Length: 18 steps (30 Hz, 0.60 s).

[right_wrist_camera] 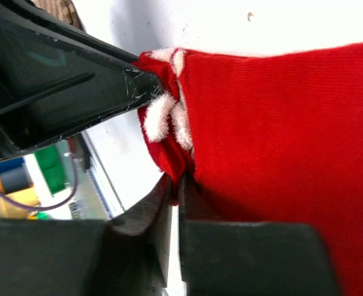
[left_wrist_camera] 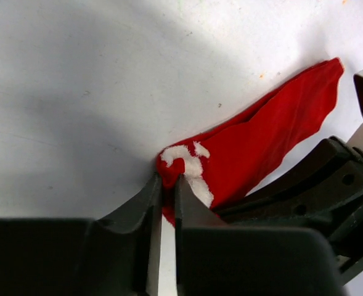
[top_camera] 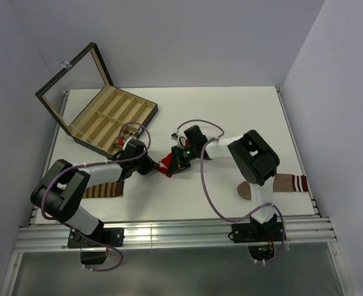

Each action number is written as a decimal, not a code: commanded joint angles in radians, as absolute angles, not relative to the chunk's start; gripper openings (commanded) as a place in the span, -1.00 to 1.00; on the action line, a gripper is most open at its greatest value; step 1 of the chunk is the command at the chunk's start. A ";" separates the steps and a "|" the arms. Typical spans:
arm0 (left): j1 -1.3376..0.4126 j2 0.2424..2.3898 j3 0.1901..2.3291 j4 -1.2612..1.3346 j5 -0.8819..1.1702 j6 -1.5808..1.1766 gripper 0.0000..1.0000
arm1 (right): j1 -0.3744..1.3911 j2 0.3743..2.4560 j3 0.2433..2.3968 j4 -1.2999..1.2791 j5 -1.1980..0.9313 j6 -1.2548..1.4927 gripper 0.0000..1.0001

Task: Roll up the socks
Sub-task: Roll the sock at the center of the board.

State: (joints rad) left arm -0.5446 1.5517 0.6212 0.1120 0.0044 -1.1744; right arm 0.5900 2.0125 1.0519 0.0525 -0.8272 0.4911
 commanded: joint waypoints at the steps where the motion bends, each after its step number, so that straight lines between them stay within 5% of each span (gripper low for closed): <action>1: -0.552 1.566 0.640 0.077 0.005 -1.155 -0.87 | 0.597 1.948 1.026 -0.026 -0.675 0.399 -0.77; 6: -0.561 1.565 0.676 0.017 0.005 -1.111 -0.99 | 0.672 1.804 1.009 -0.040 -0.449 0.312 -0.17; 13: -0.568 1.549 0.698 0.002 -0.029 -1.083 -0.99 | 0.831 1.618 0.910 0.099 -0.077 0.177 -0.04; 18: -0.568 1.548 0.712 -0.025 -0.028 -1.077 -0.99 | 0.910 1.614 0.897 0.172 -0.017 0.081 -0.06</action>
State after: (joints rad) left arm -0.5610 1.5551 0.6804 0.0166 -0.0067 -1.1099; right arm 0.8761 1.6260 0.9138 0.0887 -0.1440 0.1814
